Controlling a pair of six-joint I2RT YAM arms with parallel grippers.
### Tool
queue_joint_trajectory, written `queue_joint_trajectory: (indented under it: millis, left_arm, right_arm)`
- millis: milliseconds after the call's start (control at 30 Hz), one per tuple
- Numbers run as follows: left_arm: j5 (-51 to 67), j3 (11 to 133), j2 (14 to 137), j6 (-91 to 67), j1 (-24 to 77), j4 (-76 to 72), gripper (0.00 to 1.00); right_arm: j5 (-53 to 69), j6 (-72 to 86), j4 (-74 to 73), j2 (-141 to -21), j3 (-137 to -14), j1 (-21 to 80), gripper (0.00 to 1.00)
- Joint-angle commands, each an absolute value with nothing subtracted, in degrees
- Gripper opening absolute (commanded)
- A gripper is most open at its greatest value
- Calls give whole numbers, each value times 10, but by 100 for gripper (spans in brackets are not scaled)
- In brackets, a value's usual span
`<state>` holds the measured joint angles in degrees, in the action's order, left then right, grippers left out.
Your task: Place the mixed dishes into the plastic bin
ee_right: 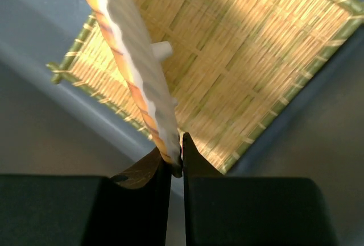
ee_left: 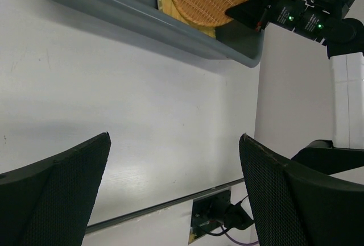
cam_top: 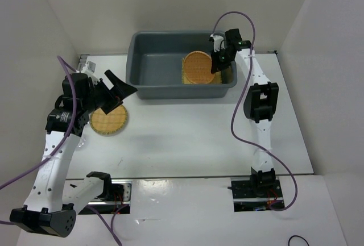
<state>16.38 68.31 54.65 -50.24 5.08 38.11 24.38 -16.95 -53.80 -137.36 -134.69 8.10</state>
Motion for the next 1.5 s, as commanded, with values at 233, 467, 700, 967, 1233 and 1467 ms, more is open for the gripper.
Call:
queue_joint_trajectory:
  millis: [233, 467, 700, 967, 1233, 1467]
  left_arm:
    - [166, 662, 552, -513, 47, 340, 100]
    - [166, 657, 552, -513, 42, 335, 100]
    - [166, 651, 552, -519, 42, 330, 100]
    - [166, 657, 552, -519, 42, 335, 100]
    - [166, 657, 547, -525, 42, 340, 100]
    - [166, 651, 535, -525, 42, 340, 100]
  right_arm:
    - [41, -184, -500, -1406, -1366, 117, 0]
    - [-42, -177, -488, -1419, -1360, 127, 11]
    - [-60, -171, -483, -1424, -1349, 127, 28]
    - [-57, -165, -477, -1436, -1354, 127, 37]
    - [-40, -148, -477, -1436, -1403, 127, 44]
    - [81, -136, -511, -1441, -1493, 105, 11]
